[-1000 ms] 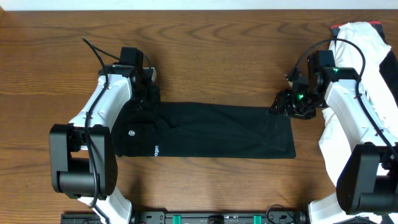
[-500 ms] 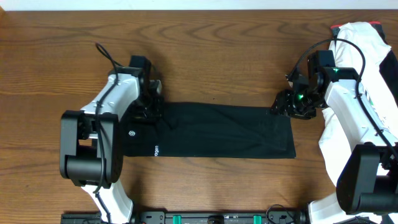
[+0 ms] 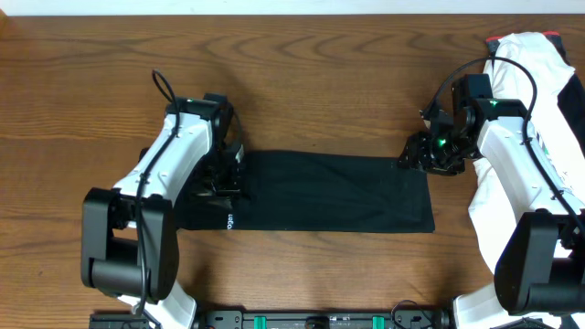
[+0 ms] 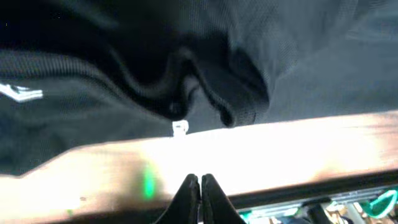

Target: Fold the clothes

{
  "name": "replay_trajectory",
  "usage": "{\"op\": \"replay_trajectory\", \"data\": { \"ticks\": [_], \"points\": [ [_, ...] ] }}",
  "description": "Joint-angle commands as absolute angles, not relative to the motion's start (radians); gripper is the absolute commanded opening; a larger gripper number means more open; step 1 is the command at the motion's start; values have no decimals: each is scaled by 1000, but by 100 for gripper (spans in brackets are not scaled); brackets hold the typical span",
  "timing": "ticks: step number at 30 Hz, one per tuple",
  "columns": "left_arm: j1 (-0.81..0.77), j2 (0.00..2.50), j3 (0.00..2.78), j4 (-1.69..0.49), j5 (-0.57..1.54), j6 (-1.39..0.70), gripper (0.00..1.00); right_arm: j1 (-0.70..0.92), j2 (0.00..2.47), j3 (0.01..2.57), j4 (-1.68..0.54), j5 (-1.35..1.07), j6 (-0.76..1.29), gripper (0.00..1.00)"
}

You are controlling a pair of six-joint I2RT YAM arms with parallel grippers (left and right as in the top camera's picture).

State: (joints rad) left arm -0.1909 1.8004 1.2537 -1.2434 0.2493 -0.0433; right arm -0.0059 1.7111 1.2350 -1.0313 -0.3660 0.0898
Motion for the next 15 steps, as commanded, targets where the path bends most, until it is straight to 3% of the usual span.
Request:
{"op": "replay_trajectory", "data": {
  "ticks": [1, 10, 15],
  "points": [
    [-191, 1793, 1271, -1243, 253, -78, 6, 1, 1712, 1242, -1034, -363, 73, 54],
    [-191, 1814, 1249, -909, 209, -47, 8, 1, 1712, 1242, -1037, -363, 73, 54],
    [-202, 1864, 1247, -945, 218, -68, 7, 1, 1712, 1242, -1040, -363, 73, 53]
  ]
}}
